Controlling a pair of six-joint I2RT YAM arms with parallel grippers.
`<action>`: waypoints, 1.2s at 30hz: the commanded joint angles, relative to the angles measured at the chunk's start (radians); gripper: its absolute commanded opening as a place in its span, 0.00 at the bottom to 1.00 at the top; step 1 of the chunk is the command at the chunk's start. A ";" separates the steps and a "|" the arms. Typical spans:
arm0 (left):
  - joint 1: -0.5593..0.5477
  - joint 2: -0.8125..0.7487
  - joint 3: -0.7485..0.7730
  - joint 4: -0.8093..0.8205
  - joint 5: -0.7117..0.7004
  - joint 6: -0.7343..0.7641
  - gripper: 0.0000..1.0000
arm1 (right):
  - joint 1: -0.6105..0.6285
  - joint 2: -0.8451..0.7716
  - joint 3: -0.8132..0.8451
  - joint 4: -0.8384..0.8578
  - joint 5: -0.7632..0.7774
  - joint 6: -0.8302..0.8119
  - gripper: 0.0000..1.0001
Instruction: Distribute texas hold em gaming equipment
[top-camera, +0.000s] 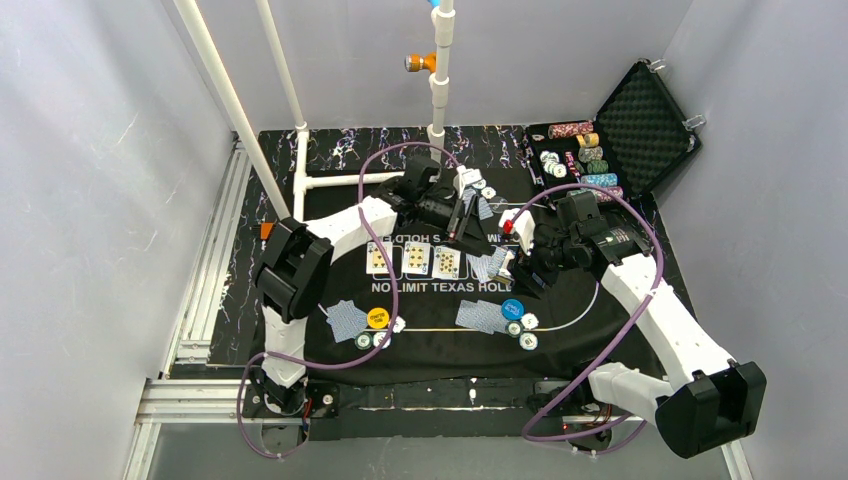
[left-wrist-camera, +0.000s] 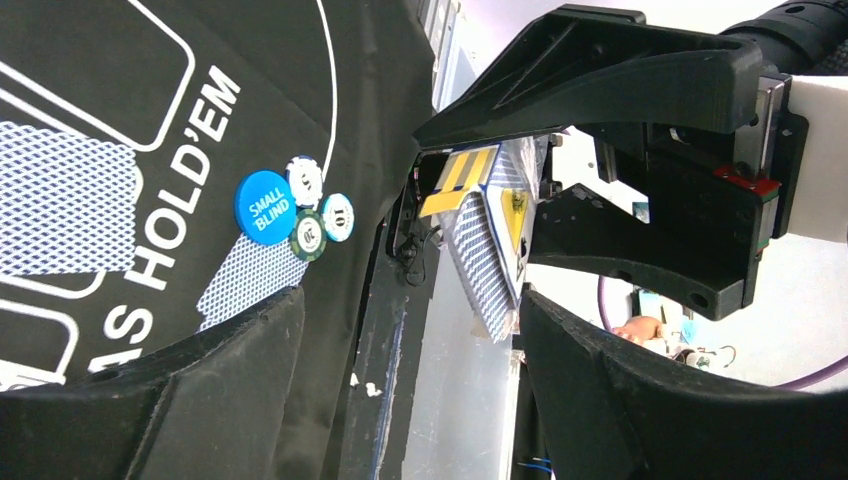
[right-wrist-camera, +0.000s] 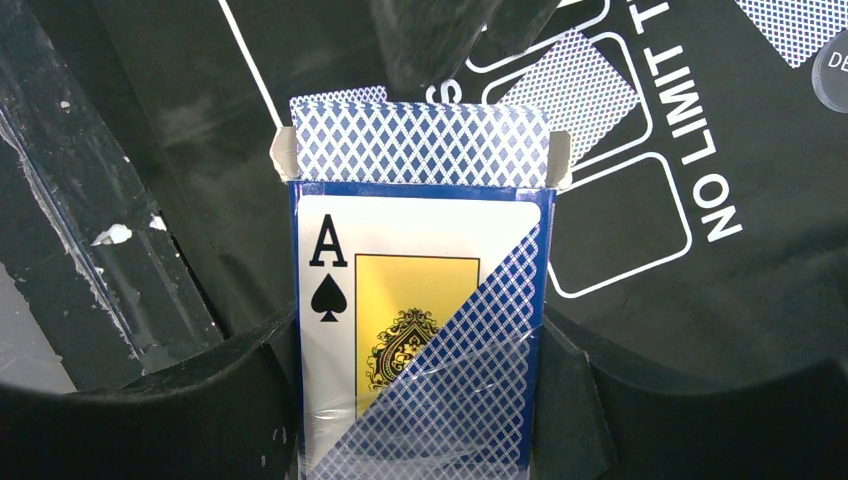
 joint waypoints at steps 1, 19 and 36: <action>-0.033 0.002 0.051 0.001 0.037 -0.002 0.77 | 0.002 -0.001 0.042 0.026 -0.030 -0.002 0.01; -0.017 0.030 0.037 -0.128 0.015 0.073 0.50 | 0.002 -0.001 0.047 0.012 -0.047 -0.017 0.01; -0.014 -0.111 -0.067 0.031 -0.002 0.060 0.78 | 0.003 0.026 0.037 0.028 0.003 -0.005 0.01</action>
